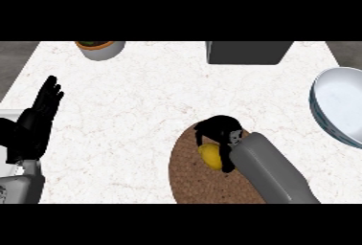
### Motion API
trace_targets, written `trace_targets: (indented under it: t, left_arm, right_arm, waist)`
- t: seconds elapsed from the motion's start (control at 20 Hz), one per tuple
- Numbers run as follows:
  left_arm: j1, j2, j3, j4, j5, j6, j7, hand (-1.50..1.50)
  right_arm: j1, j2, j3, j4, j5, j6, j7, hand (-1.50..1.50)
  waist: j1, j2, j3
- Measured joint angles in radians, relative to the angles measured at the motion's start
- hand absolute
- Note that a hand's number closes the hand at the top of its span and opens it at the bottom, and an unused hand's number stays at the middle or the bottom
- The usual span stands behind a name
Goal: Pick the lemon from the placemat and place it in the bowl
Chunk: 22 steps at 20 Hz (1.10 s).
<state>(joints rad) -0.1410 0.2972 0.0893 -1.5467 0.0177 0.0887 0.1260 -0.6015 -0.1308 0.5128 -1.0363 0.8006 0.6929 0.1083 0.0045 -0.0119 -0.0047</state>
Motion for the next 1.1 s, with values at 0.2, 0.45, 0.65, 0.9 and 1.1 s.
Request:
trace_targets:
  t: [0.2, 0.45, 0.65, 0.9, 1.1]
  left_arm:
    - [-0.018, -0.006, 0.009, 0.026, -0.006, -0.003, -0.005, 0.0]
    - [-0.017, -0.025, 0.001, 0.002, -0.023, 0.009, 0.011, 0.0]
    - [0.002, -0.023, 0.01, 0.006, -0.02, 0.005, -0.003, 0.0]
    - [0.007, -0.017, 0.022, 0.004, -0.016, 0.005, -0.004, 0.0]
    - [0.013, -0.018, 0.018, -0.005, -0.013, -0.003, -0.007, 0.0]
  right_arm:
    - [-0.005, 0.023, -0.012, 0.038, 0.032, -0.044, -0.024, 1.5]
    - [-0.045, 0.056, -0.045, 0.112, 0.076, -0.128, -0.058, 1.5]
    - [-0.058, 0.034, -0.181, 0.147, 0.075, -0.255, 0.082, 1.5]
    - [-0.102, -0.055, -0.398, 0.188, 0.086, -0.451, 0.365, 1.5]
    - [-0.162, -0.078, -0.461, 0.191, 0.148, -0.592, 0.552, 1.5]
  waist:
    - [-0.002, -0.004, -0.003]
    - [0.0, -0.004, -0.003]
    - [-0.005, 0.004, 0.004]
    - [-0.021, 0.011, 0.004]
    - [-0.004, 0.012, 0.004]
